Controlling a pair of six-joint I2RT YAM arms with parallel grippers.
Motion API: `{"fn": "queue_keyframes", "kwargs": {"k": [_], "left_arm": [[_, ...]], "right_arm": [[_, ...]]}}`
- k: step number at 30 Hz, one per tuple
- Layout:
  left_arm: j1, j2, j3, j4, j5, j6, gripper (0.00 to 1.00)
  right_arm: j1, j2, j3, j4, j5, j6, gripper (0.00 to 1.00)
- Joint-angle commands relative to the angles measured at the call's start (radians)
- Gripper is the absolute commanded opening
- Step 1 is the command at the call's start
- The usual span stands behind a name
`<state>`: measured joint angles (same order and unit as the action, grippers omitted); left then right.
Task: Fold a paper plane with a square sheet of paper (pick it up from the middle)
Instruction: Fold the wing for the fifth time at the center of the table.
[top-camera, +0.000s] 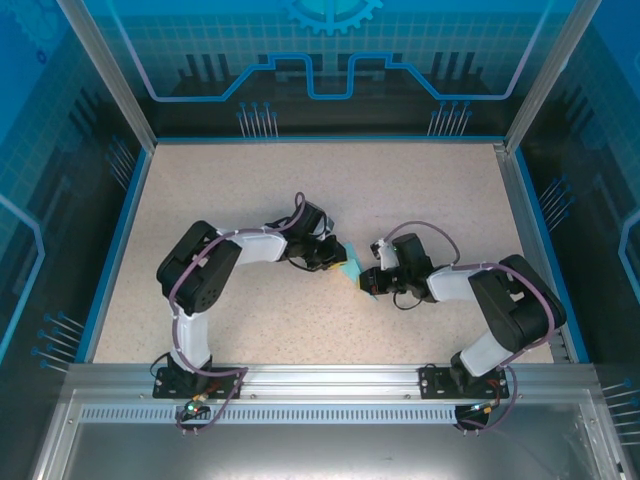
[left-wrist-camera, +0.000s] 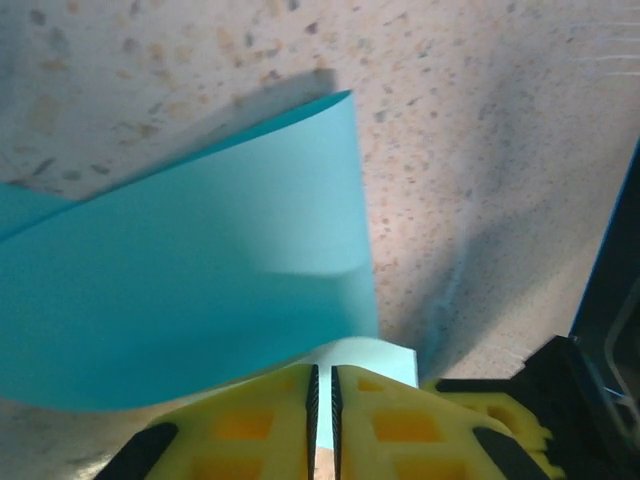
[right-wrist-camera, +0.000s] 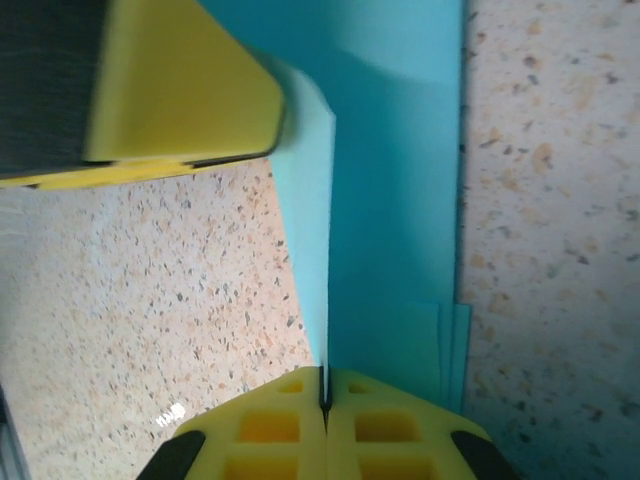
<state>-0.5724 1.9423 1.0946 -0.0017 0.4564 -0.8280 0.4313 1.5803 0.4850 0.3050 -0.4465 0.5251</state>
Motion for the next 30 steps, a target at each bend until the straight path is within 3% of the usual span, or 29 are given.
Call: {"fn": "queue_keyframes", "kwargs": {"k": [1,11,30], "left_arm": [[0.000,-0.068,-0.022,0.032,-0.008,0.015,0.16],[-0.007,-0.083,-0.137,0.220,0.047,-0.039,0.17],[-0.061,-0.009,-0.130,0.245,0.051,-0.025,0.11]], "right_arm": [[-0.028,0.014,-0.030,0.078,-0.046,0.079,0.02],[-0.060,0.053,-0.062,0.173,-0.089,0.201,0.00],[-0.087,0.125,-0.029,0.075,-0.091,0.273,0.00]]}}
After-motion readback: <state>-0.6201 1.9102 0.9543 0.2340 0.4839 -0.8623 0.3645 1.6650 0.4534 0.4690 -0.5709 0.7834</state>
